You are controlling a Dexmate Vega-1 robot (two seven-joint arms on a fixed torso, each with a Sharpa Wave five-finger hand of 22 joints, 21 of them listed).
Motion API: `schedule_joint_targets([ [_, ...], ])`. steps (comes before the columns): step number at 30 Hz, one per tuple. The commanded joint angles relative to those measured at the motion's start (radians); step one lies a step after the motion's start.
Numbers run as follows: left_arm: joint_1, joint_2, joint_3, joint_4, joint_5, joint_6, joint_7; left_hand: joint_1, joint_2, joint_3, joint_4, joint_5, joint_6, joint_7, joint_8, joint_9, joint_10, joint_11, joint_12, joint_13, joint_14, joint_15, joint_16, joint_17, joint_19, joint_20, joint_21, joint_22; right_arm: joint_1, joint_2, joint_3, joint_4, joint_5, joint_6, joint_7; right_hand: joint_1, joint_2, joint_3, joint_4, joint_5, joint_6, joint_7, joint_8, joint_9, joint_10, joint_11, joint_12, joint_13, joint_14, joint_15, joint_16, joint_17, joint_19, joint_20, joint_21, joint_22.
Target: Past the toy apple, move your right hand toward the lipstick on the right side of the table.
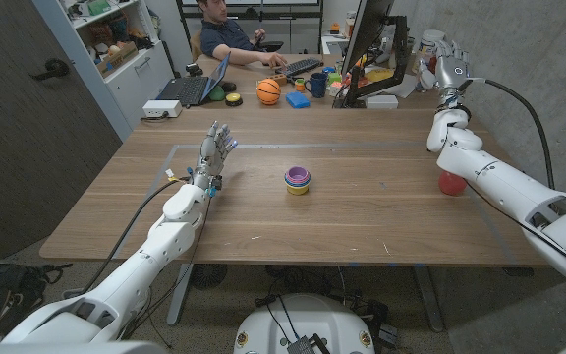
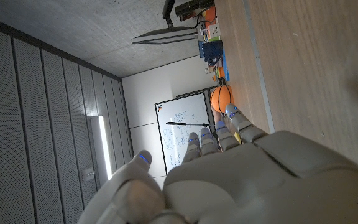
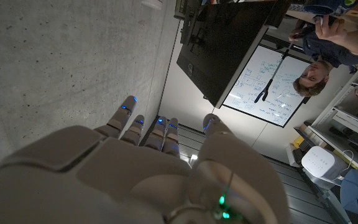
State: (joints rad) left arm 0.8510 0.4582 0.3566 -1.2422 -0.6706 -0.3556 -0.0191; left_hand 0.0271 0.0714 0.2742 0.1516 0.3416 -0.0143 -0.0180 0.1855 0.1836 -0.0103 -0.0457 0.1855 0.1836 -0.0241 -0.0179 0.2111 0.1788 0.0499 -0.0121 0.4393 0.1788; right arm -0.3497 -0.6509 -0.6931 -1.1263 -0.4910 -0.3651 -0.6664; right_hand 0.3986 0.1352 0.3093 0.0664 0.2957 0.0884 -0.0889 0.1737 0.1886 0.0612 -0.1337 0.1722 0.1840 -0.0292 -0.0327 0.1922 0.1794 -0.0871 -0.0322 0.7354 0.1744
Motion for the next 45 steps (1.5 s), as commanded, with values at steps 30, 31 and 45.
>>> schedule_joint_targets([
  [30,0.023,0.014,-0.005,-0.026,-0.002,-0.004,-0.004,-0.003,0.014,-0.014,0.002,0.010,-0.008,-0.002,0.004,0.001,-0.004,-0.007,0.003,0.004,-0.005,-0.003,0.002,0.002,0.008,0.001,-0.012,0.006,0.066,-0.031,-0.090,0.038,0.140,-0.155,0.382,-0.066,-0.076,-0.213,0.036,0.022,-0.291,-0.132,0.011,0.001,-0.361,-0.054,0.013,0.005,-0.283,-0.012,0.012,0.004,-0.123,0.169,-0.182,-0.004],
  [31,0.021,0.013,-0.004,-0.024,-0.001,-0.005,-0.005,-0.003,0.014,-0.014,0.002,0.011,-0.008,-0.002,0.004,0.001,-0.005,-0.008,0.002,0.004,-0.006,-0.004,0.002,0.002,0.008,0.002,-0.012,0.006,0.068,-0.031,-0.095,0.038,0.136,-0.160,0.385,-0.055,-0.086,-0.219,0.027,0.025,-0.289,-0.132,0.013,0.000,-0.358,-0.057,0.015,0.005,-0.272,-0.011,0.016,0.003,-0.104,0.174,-0.183,-0.005],
  [45,0.017,0.011,-0.004,-0.016,-0.002,-0.008,-0.010,-0.003,0.013,-0.017,0.002,0.012,-0.009,-0.001,0.004,0.001,-0.005,-0.009,0.002,0.003,-0.006,-0.003,0.002,0.002,0.009,0.000,-0.016,0.007,0.091,-0.021,-0.137,0.047,0.131,-0.230,0.460,0.075,-0.173,-0.274,-0.057,0.061,-0.262,-0.132,0.021,0.000,-0.328,-0.071,0.022,0.002,-0.193,-0.015,0.031,-0.002,0.072,0.200,-0.211,-0.008],
])
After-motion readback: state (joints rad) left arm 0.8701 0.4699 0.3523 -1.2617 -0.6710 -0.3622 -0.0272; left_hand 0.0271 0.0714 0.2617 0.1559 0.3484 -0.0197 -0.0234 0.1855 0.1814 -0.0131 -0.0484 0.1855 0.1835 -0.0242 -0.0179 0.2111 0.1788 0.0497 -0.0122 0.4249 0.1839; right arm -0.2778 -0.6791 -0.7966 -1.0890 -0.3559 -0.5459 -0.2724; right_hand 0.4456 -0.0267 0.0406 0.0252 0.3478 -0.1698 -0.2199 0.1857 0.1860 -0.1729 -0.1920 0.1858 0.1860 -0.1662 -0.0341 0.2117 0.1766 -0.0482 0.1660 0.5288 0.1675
